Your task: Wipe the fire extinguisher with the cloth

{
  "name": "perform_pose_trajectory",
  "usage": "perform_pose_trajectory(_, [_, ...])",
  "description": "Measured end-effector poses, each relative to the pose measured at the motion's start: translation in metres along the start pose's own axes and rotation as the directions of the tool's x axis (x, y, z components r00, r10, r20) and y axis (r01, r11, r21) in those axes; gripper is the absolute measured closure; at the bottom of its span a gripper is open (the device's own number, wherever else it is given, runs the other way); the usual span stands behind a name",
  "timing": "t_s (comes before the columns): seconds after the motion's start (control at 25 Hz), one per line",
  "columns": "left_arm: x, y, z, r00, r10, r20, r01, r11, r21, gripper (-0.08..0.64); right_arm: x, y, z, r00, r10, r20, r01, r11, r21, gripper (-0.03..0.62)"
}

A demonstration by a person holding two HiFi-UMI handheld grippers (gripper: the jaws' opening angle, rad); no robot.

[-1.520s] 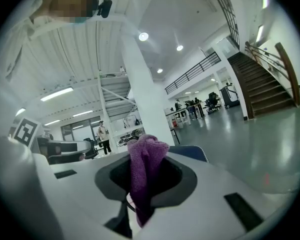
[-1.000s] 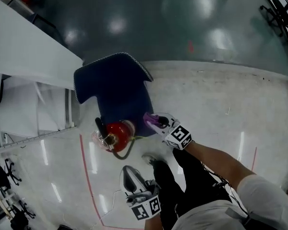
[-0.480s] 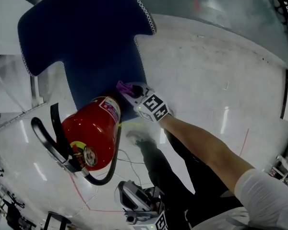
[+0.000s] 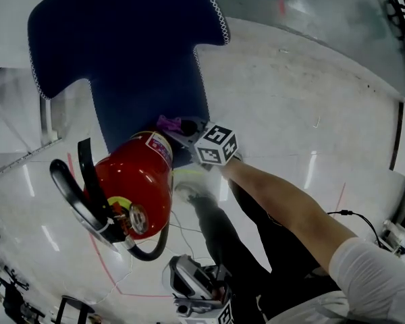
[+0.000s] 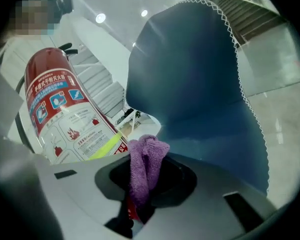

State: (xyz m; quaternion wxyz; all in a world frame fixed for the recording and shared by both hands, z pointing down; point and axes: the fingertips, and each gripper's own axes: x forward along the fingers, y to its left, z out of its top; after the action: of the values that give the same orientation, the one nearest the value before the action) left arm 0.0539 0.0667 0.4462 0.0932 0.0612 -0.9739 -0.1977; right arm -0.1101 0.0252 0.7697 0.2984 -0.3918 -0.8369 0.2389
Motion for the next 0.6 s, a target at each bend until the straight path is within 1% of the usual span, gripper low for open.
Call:
perform_pose_trajectory(0.16, [-0.003,0.003,-0.006,1.000,-0.007,0.001,0.007,1.000,-0.012,0.555,-0.003,0.008,0.010,1.000,0.025,-0.003,-0.025,1.000,-0.019,0.514])
perform_pose_trajectory(0.4, [-0.007,0.008,-0.013,1.000,-0.014,0.002,0.014,1.000,-0.025,0.555,-0.007,0.020,0.025,1.000,0.024,-0.004,-0.024,0.998,-0.055,0.514])
perform_pose_trajectory(0.6, [-0.014,0.016,-0.008,0.999,0.028,-0.026,-0.027,0.999,0.019,0.555,-0.019,0.027,0.039,1.000,-0.021,-0.017,0.019,0.994,-0.108,0.514])
